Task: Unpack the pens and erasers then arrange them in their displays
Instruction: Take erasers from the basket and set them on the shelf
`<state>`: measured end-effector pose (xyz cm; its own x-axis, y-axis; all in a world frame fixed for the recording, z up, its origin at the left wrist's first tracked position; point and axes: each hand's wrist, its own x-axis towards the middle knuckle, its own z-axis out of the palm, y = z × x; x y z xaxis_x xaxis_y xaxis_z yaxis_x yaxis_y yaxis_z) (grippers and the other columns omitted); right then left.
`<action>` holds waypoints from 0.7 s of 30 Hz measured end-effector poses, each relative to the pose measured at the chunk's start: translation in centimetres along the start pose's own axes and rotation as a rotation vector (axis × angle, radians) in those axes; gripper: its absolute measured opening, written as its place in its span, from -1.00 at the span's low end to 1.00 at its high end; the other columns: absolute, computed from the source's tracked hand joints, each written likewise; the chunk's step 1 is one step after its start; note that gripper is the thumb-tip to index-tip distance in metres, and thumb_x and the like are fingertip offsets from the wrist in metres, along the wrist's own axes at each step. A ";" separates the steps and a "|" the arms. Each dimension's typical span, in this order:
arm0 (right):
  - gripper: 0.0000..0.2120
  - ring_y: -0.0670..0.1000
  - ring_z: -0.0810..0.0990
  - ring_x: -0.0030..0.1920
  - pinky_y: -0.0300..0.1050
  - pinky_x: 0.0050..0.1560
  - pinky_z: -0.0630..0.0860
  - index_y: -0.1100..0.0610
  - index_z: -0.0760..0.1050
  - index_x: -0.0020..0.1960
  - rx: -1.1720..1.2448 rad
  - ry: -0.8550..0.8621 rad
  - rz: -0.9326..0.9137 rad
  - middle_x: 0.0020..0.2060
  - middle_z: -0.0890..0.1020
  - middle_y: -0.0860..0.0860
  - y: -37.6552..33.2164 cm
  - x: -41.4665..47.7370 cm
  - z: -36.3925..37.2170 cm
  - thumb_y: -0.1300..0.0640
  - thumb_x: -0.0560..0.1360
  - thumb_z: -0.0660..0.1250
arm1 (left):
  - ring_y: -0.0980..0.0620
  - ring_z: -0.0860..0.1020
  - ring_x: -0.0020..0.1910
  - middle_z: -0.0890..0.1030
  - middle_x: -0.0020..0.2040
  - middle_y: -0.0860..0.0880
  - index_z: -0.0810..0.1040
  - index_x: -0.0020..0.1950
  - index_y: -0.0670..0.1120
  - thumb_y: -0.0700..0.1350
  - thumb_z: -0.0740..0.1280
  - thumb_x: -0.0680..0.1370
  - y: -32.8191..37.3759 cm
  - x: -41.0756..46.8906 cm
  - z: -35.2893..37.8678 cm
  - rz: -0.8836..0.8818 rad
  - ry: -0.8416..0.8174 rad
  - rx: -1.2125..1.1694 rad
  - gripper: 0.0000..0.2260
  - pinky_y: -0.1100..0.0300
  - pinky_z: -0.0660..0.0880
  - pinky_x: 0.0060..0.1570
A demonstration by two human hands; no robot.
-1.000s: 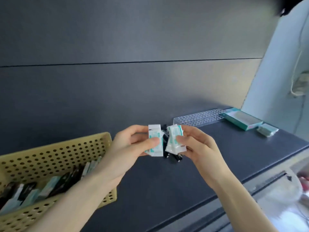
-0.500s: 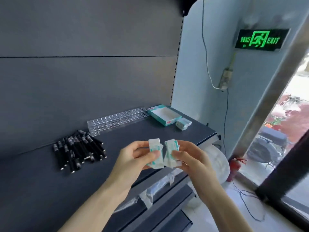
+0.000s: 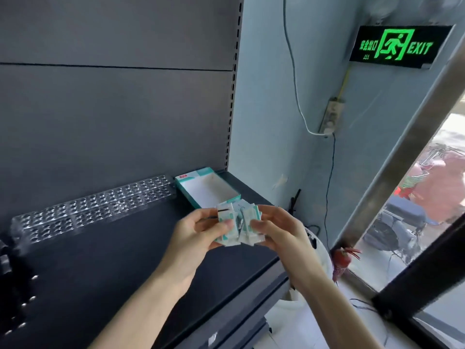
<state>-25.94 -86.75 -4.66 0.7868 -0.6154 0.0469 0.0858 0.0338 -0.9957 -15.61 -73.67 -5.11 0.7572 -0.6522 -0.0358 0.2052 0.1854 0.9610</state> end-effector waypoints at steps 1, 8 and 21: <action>-0.79 0.09 0.66 -0.09 -0.14 -0.13 0.58 0.14 0.58 0.06 -0.002 -0.007 0.007 -0.08 0.68 0.12 0.2 1.2 -0.5 0.29 0.45 0.34 | 0.02 0.67 -0.12 0.71 -0.09 -0.09 0.59 0.04 -0.17 -0.26 0.43 0.42 -0.3 1.2 0.4 -0.009 0.015 -0.001 -0.79 0.25 0.59 -0.17; -0.82 0.02 0.66 -0.16 -0.14 -0.16 0.59 0.14 0.58 0.02 -0.025 -0.099 0.086 -0.14 0.70 0.05 1.9 9.2 -3.5 0.31 0.45 0.33 | 0.05 0.67 -0.16 0.71 -0.11 -0.08 0.59 0.02 -0.16 -0.29 0.42 0.44 -2.4 6.6 2.5 -0.042 0.179 -0.014 -0.82 0.31 0.55 -0.27; -0.83 -0.16 0.61 -0.25 -0.30 -0.29 0.52 0.04 0.62 -0.10 -0.194 -0.418 0.101 -0.27 0.68 -0.09 4.9 18.0 -8.4 0.26 0.45 0.32 | 0.14 0.62 -0.22 0.71 -0.15 -0.04 0.61 -0.03 -0.15 -0.18 0.45 0.45 -7.3 8.1 6.4 -0.019 0.789 0.116 -0.87 0.27 0.53 -0.22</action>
<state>-16.54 -104.29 -9.40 0.9675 -0.2450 -0.0625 -0.0883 -0.0957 -0.9915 -14.94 -85.00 -10.68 0.9787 0.0662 -0.1941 0.1893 0.0731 0.9792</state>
